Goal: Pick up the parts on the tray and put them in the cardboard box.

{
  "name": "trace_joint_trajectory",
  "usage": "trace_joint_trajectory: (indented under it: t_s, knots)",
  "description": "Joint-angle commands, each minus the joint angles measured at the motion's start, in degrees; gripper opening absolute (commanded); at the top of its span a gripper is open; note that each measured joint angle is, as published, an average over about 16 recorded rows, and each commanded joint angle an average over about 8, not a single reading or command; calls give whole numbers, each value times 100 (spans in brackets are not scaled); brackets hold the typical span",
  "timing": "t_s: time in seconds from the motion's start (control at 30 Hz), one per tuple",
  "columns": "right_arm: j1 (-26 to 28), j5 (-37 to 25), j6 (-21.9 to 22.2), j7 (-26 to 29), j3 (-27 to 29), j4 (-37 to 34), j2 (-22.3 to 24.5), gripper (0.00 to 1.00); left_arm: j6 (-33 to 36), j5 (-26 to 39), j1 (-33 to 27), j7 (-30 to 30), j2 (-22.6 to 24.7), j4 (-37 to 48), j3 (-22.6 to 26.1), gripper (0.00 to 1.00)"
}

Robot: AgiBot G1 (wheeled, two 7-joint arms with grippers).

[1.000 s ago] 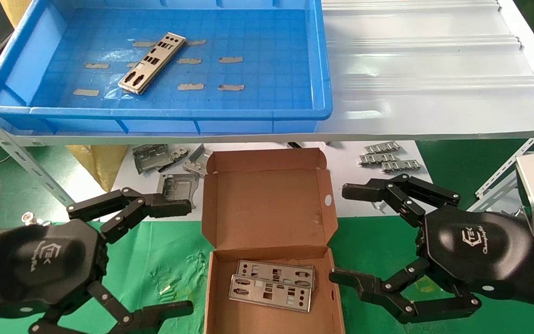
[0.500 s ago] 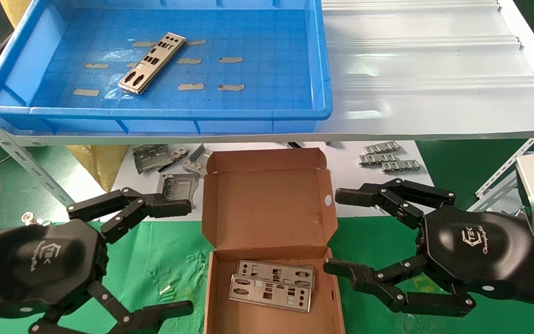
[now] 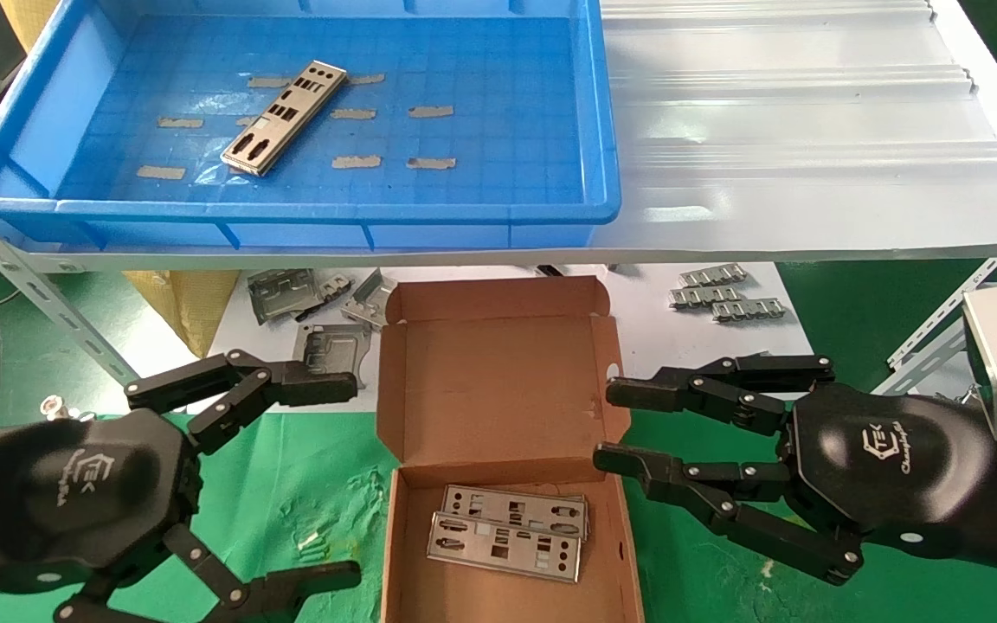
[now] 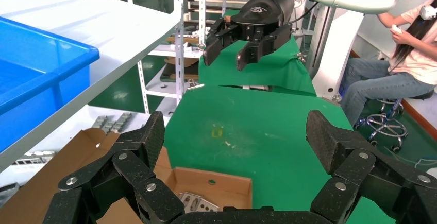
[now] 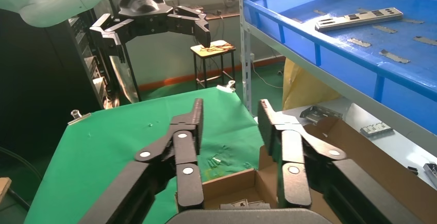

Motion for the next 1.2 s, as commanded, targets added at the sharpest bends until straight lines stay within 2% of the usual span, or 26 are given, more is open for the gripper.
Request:
trace_joint_trajectory:
  t_s: [0.03, 1.2]
  knots:
    - [0, 0, 0, 0, 0, 0, 0, 0, 0, 0, 0, 0, 0, 0, 0, 100]
    - [0, 0, 0, 0, 0, 0, 0, 0, 0, 0, 0, 0, 0, 0, 0, 100]
